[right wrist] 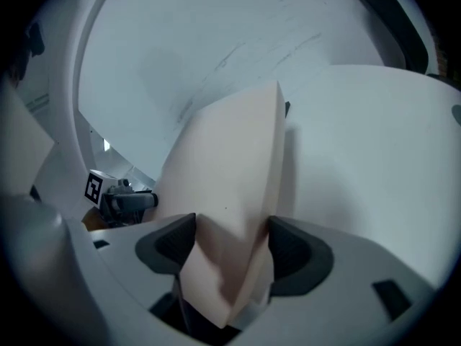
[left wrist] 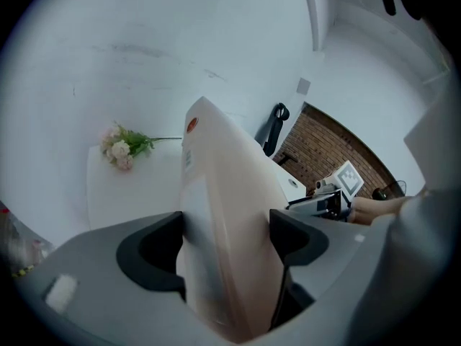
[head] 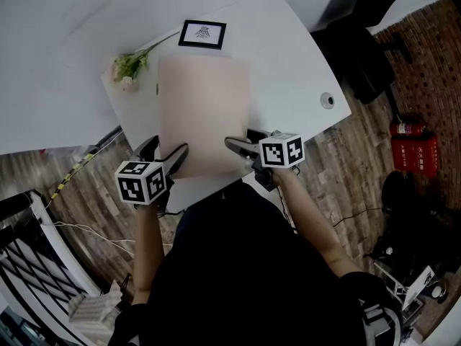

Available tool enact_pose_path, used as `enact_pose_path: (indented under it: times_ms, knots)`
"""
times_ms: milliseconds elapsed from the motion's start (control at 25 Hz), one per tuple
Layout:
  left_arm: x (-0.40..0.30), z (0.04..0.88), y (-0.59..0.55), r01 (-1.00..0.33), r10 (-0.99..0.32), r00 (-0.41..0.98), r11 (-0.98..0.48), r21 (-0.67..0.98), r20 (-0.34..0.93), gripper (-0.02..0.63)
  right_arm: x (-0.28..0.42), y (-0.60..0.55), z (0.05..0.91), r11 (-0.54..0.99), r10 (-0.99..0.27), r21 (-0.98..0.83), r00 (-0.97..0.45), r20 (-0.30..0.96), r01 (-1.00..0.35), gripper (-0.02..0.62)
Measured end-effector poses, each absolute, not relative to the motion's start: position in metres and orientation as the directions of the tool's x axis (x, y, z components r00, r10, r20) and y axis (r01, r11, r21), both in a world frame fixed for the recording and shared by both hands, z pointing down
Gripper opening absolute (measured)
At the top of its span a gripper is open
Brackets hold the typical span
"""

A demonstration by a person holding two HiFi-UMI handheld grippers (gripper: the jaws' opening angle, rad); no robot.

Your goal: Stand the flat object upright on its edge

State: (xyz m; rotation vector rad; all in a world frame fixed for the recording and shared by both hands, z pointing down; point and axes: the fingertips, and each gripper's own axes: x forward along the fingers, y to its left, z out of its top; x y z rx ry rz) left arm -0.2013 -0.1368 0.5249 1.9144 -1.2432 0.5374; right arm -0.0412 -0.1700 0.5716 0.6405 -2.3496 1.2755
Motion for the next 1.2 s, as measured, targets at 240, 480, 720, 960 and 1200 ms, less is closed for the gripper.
enact_pose_path:
  times_ms: [240, 480, 720, 960, 1200]
  knots:
    - [-0.209, 0.517, -0.131, -0.924, -0.582, 0.383, -0.228, 0.308, 0.718, 0.383, -0.055, -0.161, 0.582, 0.467, -0.165, -0.740, -0.869, 0.466, -0.485, 0.313]
    - [-0.201, 0.511, -0.133, -0.930, -0.576, 0.365, -0.271, 0.250, 0.731, 0.377, -0.054, -0.156, 0.592, 0.423, -0.147, -0.791, -0.895, 0.422, -0.442, 0.313]
    - [-0.192, 0.503, -0.136, -0.928, -0.578, 0.349, -0.320, 0.188, 0.738, 0.376, -0.050, -0.146, 0.608, 0.324, -0.137, -0.860, -0.919, 0.370, -0.394, 0.313]
    - [-0.182, 0.499, -0.136, -0.919, -0.576, 0.363, -0.351, 0.180, 0.732, 0.376, -0.046, -0.145, 0.616, 0.271, -0.148, -0.899, -0.938, 0.314, -0.344, 0.313]
    - [-0.175, 0.486, -0.140, -0.913, -0.608, 0.390, -0.354, 0.203, 0.692, 0.376, -0.045, -0.145, 0.616, 0.270, -0.134, -0.912, -0.950, 0.281, -0.308, 0.313]
